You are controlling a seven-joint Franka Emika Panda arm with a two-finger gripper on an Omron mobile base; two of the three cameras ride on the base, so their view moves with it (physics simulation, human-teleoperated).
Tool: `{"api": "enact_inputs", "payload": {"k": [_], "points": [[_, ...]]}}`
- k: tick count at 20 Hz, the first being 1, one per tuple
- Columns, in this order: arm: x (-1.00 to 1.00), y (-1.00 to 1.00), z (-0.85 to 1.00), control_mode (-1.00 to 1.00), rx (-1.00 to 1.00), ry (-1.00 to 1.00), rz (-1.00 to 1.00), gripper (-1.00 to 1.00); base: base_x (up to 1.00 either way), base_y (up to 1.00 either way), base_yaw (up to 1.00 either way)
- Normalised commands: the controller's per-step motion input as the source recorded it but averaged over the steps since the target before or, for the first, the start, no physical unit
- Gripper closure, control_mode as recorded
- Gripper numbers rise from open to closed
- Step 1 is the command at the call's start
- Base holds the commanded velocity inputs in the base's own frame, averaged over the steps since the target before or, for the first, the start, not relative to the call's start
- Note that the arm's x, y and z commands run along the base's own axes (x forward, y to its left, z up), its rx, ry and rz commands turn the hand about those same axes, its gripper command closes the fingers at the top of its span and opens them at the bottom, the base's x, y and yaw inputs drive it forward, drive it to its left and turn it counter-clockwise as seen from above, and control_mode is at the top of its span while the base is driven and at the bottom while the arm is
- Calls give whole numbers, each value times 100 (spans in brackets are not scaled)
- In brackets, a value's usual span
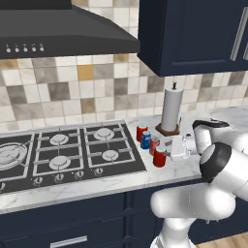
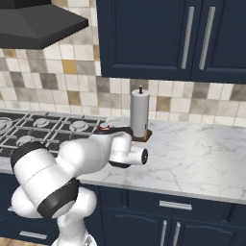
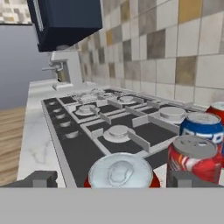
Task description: Four empty soda cans are scattered around the kitchen. Gather all the cans and cluster them next to the stove for recycling.
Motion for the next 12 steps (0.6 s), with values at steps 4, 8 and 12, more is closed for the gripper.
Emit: {"api": "enact_inputs", "payload": {"k": [4,8,12], "points": [[-1,0,41,-100,0,1,0,-100,0,0,0],[-1,-1,42,-100,-1,0,0,-100,0,0,0],[-5,-4,38,-100,-2,0,0,-100,0,0,0]]}}
